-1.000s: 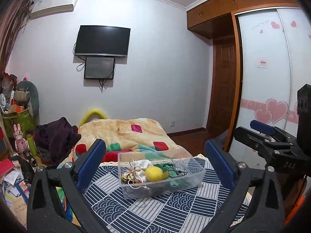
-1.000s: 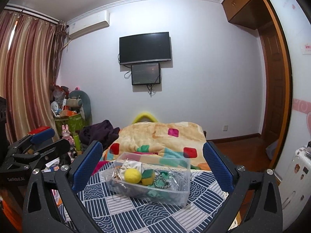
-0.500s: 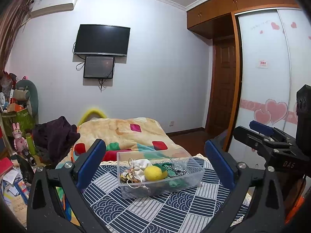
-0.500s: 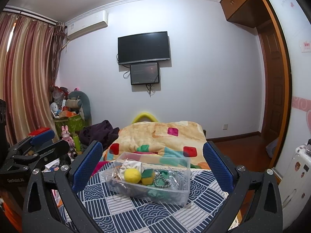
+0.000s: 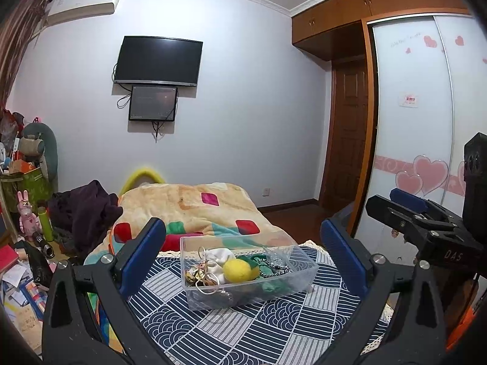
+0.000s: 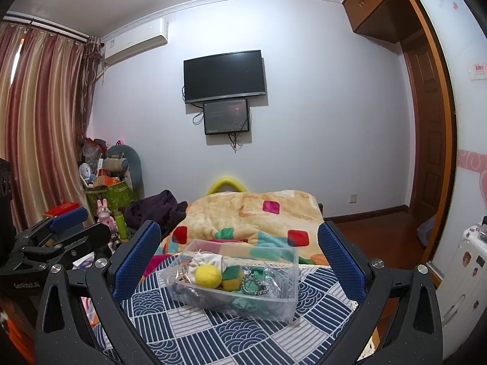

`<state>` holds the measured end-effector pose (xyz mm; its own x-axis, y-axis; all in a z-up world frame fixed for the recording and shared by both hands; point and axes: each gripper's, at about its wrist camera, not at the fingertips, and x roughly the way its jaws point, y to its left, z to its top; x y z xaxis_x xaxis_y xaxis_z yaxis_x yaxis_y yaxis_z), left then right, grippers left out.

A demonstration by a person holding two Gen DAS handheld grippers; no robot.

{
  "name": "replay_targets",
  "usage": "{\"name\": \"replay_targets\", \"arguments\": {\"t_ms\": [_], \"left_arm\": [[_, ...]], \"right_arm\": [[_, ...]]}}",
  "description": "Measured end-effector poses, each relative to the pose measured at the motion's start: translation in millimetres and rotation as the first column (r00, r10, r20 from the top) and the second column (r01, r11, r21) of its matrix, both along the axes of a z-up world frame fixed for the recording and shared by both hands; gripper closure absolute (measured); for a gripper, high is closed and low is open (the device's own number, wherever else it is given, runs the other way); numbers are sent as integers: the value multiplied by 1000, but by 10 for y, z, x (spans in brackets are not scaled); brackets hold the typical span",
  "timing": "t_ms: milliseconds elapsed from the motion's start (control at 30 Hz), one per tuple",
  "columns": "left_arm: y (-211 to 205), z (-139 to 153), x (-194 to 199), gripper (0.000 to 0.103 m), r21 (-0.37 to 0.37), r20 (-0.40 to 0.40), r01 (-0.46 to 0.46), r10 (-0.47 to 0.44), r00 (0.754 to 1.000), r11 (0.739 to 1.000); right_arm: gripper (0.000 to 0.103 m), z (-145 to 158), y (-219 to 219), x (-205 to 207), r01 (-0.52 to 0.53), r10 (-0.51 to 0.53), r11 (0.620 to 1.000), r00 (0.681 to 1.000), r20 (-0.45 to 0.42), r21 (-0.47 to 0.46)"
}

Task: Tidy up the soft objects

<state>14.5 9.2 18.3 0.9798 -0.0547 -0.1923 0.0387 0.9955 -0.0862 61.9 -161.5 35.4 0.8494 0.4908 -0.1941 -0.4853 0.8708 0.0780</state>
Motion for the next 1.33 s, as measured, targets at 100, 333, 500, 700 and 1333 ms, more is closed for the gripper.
{"name": "replay_targets", "arguments": {"t_ms": [100, 333, 500, 700, 1333], "left_arm": [[-1, 3, -1, 0, 2, 0, -2, 2, 1000, 1000], [-5, 6, -1, 0, 7, -1, -4, 4, 1000, 1000], [-10, 10, 2, 0, 6, -2, -3, 3, 1000, 1000], [-43, -4, -11, 0, 15, 4, 12, -12, 1000, 1000], [-50, 11, -17, 0, -6, -13, 14, -14, 1000, 1000]], "right_arm": [[0, -1, -1, 1, -1, 1, 1000, 1000, 0, 0], [0, 0, 7, -13, 0, 0, 1000, 1000, -6, -5], [0, 6, 0, -21, 2, -2, 1000, 1000, -13, -1], [0, -4, 4, -11, 1, -1, 1000, 1000, -18, -2], [0, -21, 47, -17, -4, 4, 1000, 1000, -17, -7]]}}
